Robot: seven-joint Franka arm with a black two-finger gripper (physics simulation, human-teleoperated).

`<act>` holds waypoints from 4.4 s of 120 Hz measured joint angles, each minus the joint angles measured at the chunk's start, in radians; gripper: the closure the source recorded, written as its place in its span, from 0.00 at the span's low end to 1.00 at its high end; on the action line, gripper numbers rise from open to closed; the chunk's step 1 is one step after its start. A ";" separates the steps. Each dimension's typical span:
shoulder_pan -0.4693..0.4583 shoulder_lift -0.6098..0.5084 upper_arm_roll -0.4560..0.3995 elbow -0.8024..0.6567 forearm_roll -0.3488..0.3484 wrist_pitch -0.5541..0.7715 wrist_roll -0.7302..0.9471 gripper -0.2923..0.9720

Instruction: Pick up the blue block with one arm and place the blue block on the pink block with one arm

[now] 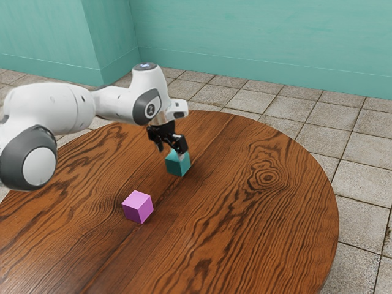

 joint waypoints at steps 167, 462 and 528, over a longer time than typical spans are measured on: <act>0.001 0.254 0.002 0.329 0.005 -0.098 -0.002 0.23; -0.001 -0.399 0.054 -0.502 -0.039 -0.137 -0.032 0.50; -0.002 -0.500 0.027 -0.670 -0.045 -0.016 -0.051 0.50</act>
